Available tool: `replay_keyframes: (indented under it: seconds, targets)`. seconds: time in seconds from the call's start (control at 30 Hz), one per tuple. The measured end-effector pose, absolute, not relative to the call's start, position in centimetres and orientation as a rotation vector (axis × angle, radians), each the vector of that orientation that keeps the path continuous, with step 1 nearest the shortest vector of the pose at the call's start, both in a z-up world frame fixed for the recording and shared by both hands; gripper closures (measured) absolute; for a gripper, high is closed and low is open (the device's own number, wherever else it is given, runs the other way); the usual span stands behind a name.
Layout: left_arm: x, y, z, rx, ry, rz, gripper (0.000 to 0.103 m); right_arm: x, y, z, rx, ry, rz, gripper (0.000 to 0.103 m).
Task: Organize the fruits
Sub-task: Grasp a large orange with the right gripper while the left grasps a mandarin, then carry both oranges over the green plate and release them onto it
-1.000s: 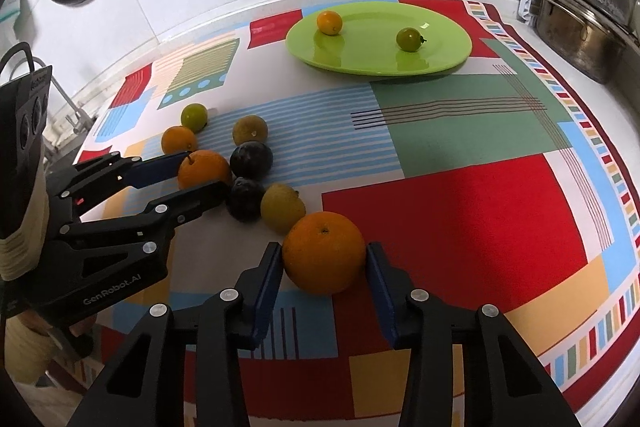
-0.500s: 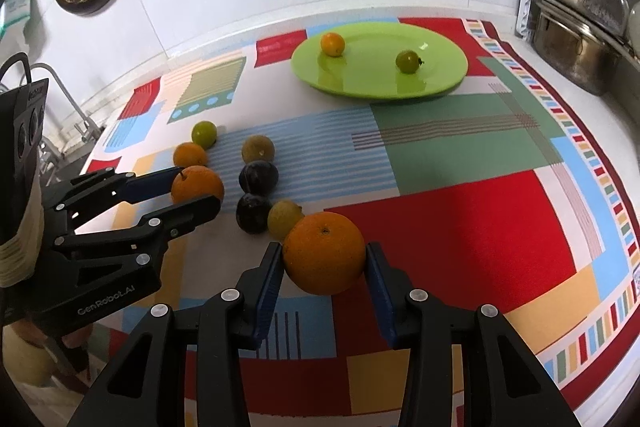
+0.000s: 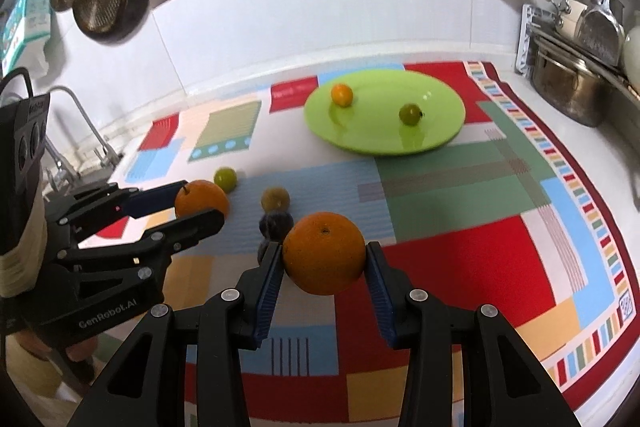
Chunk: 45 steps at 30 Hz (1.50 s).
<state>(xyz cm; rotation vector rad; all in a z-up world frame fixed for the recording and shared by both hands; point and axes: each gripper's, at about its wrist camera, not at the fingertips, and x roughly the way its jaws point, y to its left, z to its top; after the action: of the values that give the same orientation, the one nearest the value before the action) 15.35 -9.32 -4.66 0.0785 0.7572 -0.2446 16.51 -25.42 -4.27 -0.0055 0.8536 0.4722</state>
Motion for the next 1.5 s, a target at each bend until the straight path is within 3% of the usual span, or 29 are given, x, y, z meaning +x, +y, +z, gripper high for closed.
replay_keyframes:
  seconds: [0.8, 1.5]
  targets:
    - [22.6, -11.9, 0.7, 0.137, 0.599, -0.239, 0.062, 23.4, -27.2, 1.1, 0.046, 0.672, 0.402, 0.061]
    - [34.6, -12.9, -2.0, 0.097, 0.738, -0.266, 0.062, 34.8, -27.1, -0.6, 0.021, 0.772, 0.377, 0.061]
